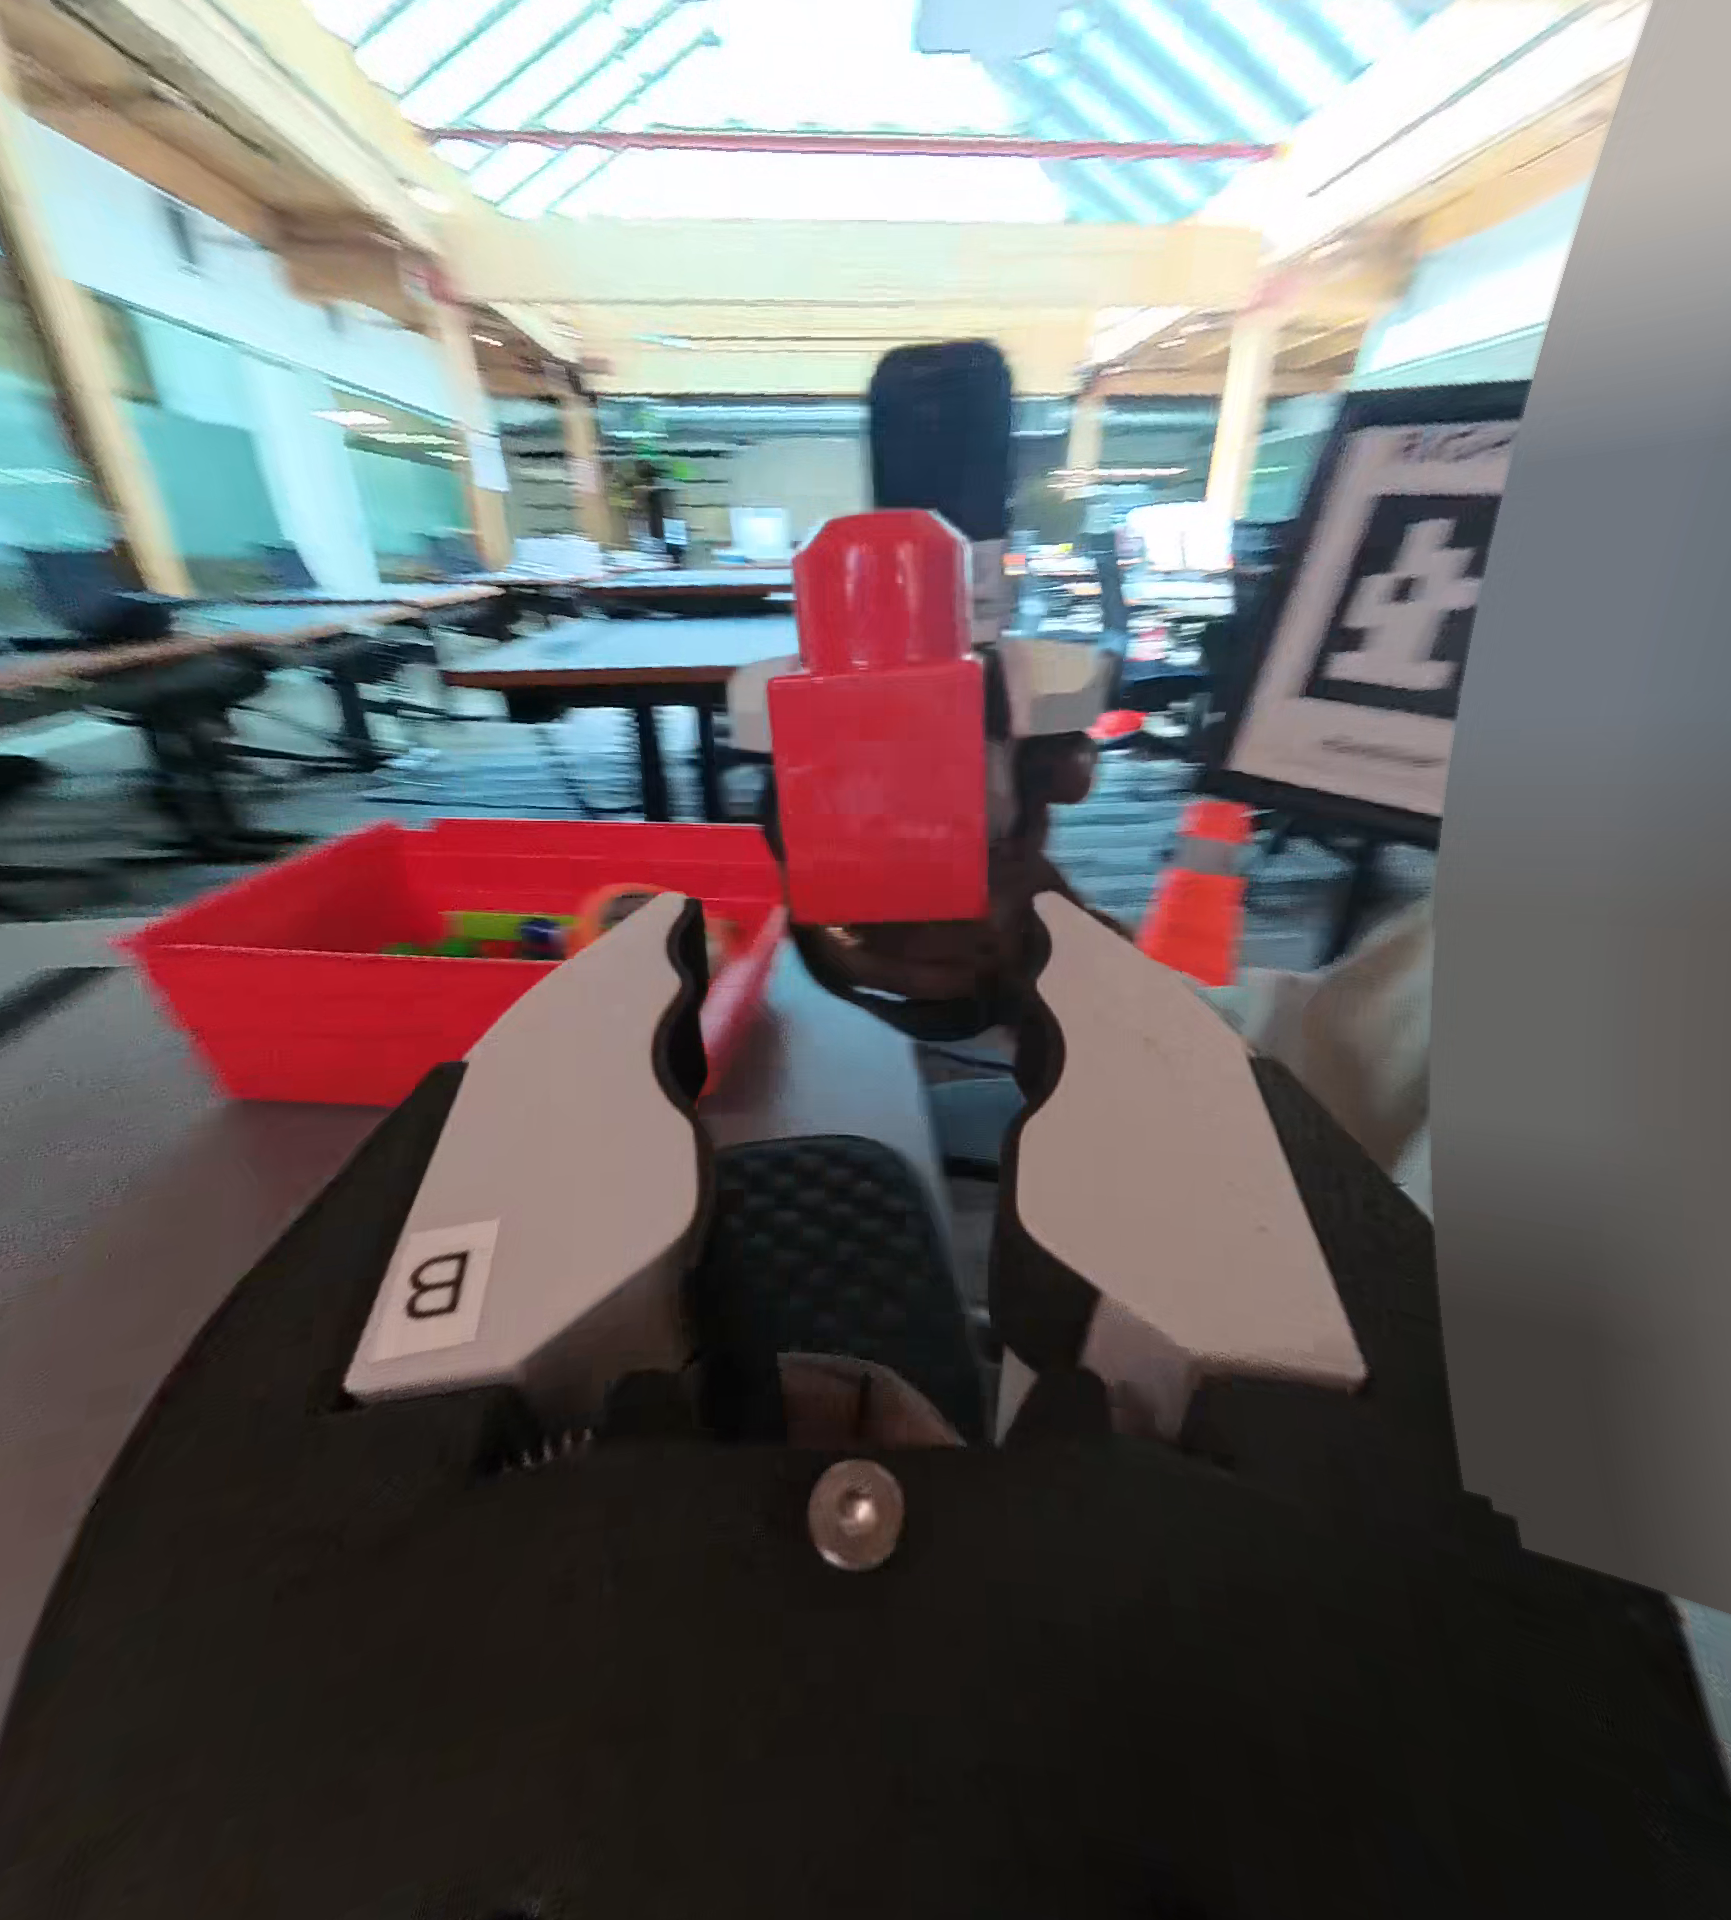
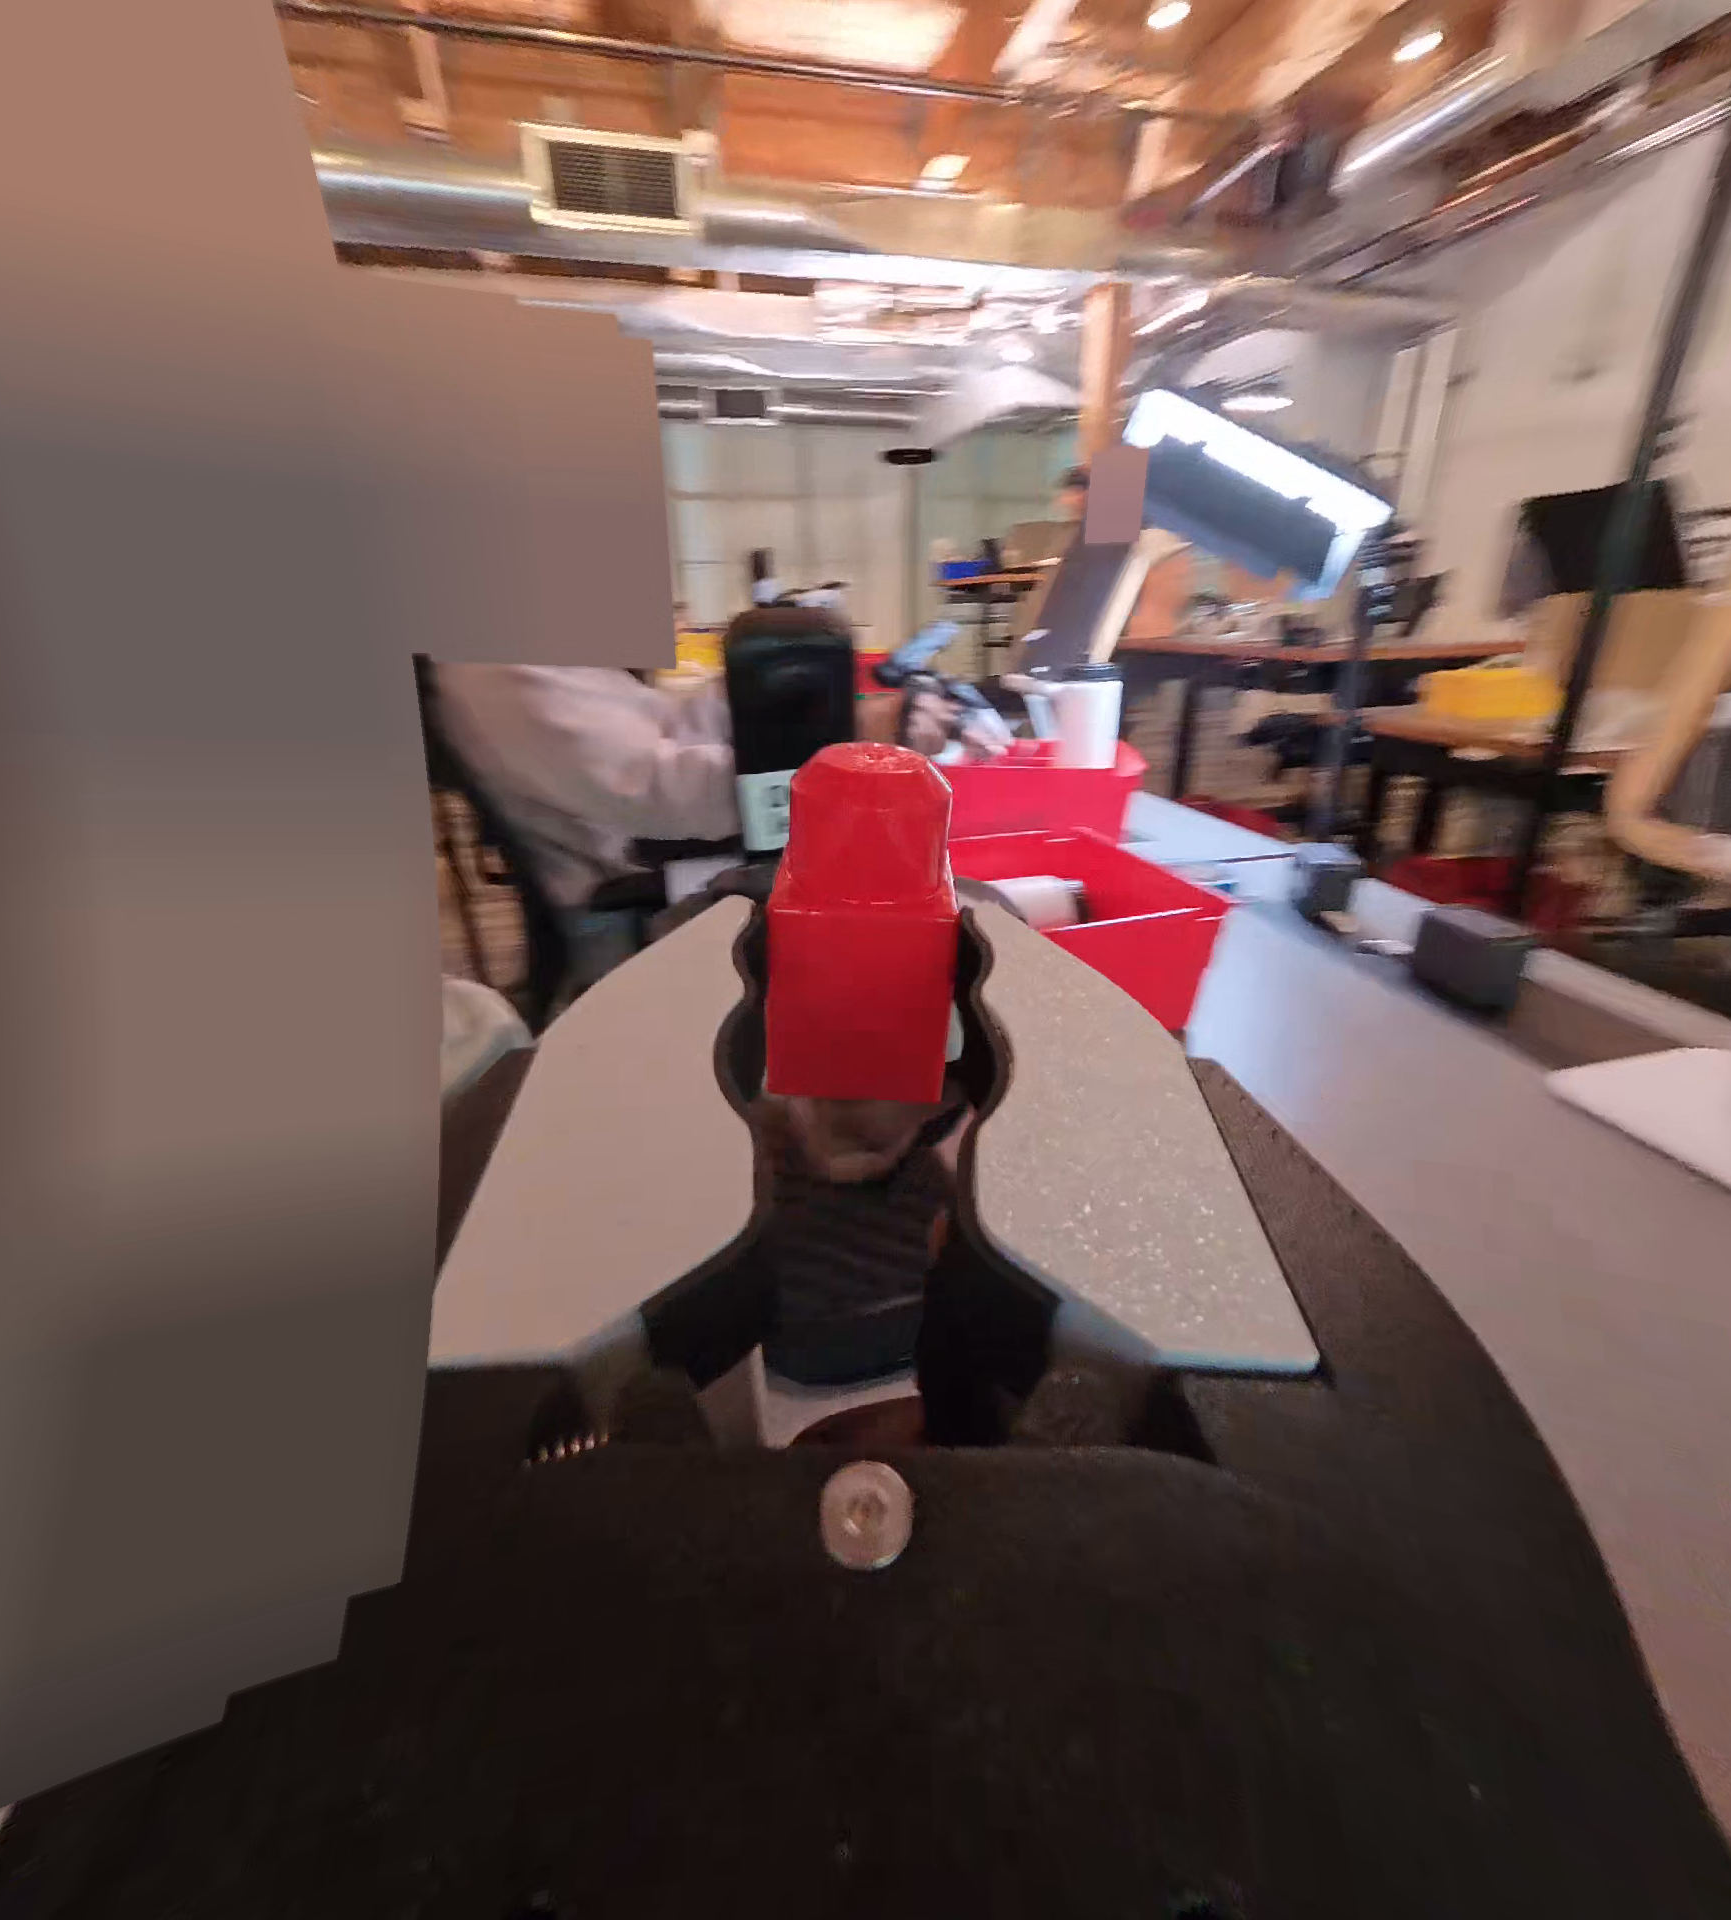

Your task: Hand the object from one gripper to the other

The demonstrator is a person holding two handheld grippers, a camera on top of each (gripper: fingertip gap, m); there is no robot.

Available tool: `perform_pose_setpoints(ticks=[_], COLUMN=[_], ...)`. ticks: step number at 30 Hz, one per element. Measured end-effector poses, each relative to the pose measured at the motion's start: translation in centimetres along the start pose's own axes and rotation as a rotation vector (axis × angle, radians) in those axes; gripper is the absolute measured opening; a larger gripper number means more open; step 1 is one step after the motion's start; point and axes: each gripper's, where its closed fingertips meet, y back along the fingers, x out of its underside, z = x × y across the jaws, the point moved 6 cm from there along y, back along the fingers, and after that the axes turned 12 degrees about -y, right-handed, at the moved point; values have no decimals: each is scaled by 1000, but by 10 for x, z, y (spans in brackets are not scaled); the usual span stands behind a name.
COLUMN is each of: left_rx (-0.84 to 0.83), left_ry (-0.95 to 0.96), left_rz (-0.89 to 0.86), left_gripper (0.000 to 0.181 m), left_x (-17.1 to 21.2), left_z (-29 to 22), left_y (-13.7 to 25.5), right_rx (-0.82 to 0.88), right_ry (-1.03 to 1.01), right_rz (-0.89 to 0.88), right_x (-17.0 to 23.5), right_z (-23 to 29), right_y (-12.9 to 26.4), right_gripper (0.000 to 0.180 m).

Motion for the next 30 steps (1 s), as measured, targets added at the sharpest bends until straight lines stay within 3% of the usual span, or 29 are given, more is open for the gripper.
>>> perform_pose_setpoints(ticks=[3,8,10,12,16,19,21,23,25,27,30], left_rx=[110,77,38,-144,-685,-757,-752,-736,-665,-512,-177], left_ry=[67,97,80,-11,-385,-491,-512,-511,-505,-422,-153], left_rz=[-13,-40,-43,-61,46,98,135,126,120,103,52], left_gripper=[57,37,37,37,37,37,37,37,38,46,57], left_x=[-1,-2,-2,-2,1,3,8,10,8,5,3], left_z=[-8,-8,-5,5,24,17,14,13,12,9,1], left_y=[-1,-3,-3,-2,7,-2,-7,-9,-10,-9,-6], right_rx=[-80,-88,-47,78,350,453,496,512,490,376,130], right_ry=[-83,-90,-79,-61,38,115,162,198,203,175,63], right_rz=[13,49,33,-25,-75,-96,-103,-95,-70,-40,42], right_x=[3,9,7,2,1,6,9,11,10,6,5], right_z=[-3,-2,-3,-10,-18,-15,-15,-14,-12,-7,3], right_y=[0,-5,-7,-7,-11,-21,-24,-25,-22,-18,-10], right_gripper=[35,36,36,35,61,64,59,35,34,34,35])
